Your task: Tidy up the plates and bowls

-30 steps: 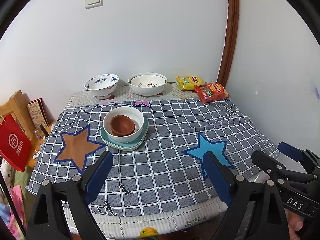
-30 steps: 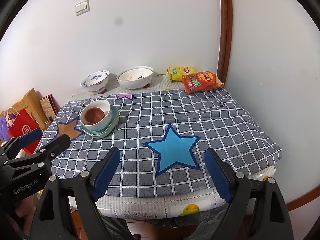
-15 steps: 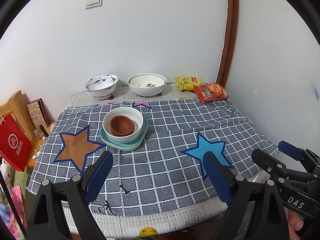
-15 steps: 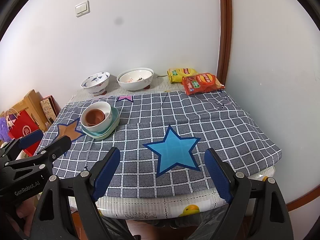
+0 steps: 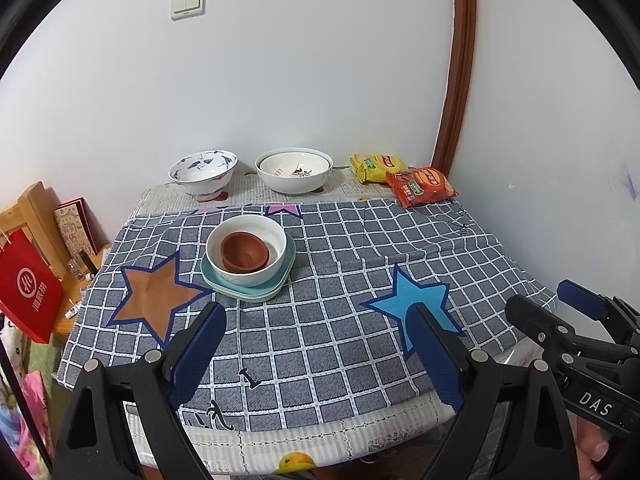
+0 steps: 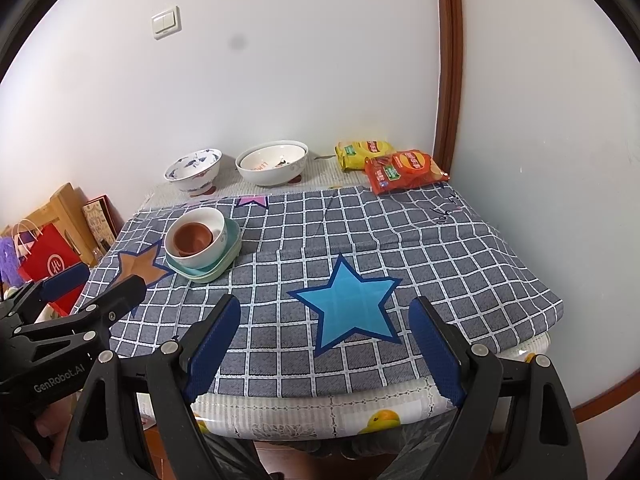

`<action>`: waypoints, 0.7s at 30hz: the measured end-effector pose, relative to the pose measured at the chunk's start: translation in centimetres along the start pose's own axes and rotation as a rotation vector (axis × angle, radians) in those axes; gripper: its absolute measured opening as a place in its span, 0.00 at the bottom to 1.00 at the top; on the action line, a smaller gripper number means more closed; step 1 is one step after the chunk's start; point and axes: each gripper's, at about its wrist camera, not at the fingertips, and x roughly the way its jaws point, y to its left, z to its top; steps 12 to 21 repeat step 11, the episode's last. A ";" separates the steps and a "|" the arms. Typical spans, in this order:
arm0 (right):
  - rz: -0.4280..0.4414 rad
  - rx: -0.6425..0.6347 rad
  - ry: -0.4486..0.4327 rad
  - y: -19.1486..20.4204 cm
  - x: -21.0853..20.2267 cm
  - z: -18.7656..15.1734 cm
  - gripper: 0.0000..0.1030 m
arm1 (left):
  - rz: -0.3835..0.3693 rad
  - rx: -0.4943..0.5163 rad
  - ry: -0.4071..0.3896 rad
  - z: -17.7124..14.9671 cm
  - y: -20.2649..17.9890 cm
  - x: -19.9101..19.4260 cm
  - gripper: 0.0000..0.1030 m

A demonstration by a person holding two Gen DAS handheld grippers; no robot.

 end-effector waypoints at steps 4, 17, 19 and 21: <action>0.001 -0.001 -0.004 0.0 -0.1 0.0 0.83 | 0.000 0.000 -0.004 0.0 -0.1 -0.1 0.88; 0.002 -0.002 -0.006 0.2 -0.2 0.0 0.83 | 0.003 -0.002 0.000 -0.2 -0.2 0.0 0.88; 0.002 -0.002 -0.006 0.2 -0.2 0.0 0.83 | 0.003 -0.002 0.000 -0.2 -0.2 0.0 0.88; 0.002 -0.002 -0.006 0.2 -0.2 0.0 0.83 | 0.003 -0.002 0.000 -0.2 -0.2 0.0 0.88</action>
